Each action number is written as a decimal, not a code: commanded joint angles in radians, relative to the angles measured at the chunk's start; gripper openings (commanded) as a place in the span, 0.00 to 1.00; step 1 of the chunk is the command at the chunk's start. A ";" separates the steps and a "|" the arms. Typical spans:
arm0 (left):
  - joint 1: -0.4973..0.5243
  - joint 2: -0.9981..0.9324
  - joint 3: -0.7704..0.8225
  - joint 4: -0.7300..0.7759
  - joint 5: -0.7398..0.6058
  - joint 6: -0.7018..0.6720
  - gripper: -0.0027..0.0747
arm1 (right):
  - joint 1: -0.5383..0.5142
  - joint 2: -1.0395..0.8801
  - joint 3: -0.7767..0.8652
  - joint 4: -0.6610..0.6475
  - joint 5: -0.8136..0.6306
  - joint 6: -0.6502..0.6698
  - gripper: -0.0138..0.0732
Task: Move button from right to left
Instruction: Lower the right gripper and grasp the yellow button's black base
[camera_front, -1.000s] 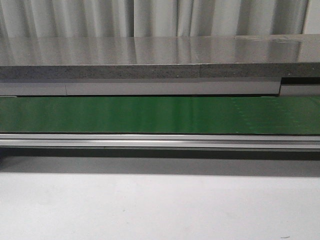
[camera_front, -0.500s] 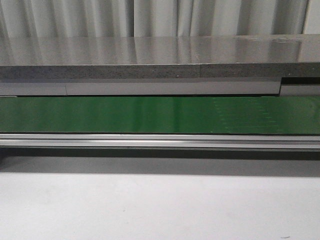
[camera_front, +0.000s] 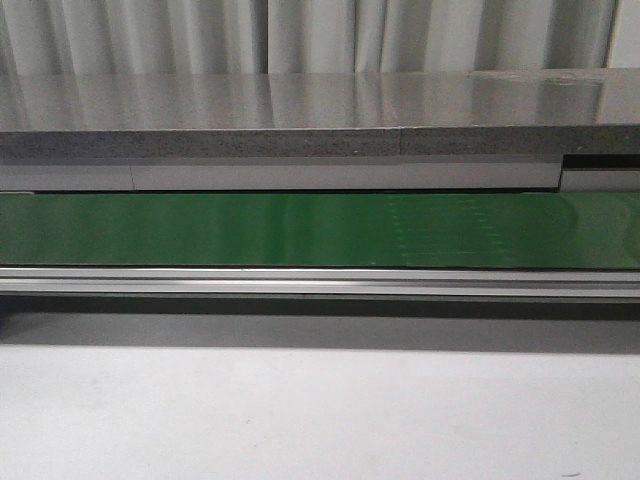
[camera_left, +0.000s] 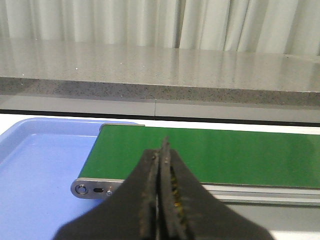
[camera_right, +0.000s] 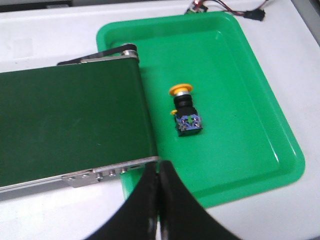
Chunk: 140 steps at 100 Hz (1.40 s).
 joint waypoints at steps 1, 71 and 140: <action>0.000 -0.032 0.045 -0.009 -0.072 -0.008 0.01 | -0.045 0.050 -0.063 -0.020 -0.016 -0.014 0.08; 0.000 -0.032 0.045 -0.009 -0.072 -0.008 0.01 | -0.269 0.592 -0.339 0.044 0.177 -0.103 0.89; 0.000 -0.032 0.045 -0.009 -0.072 -0.008 0.01 | -0.269 1.021 -0.597 0.182 0.160 -0.104 0.89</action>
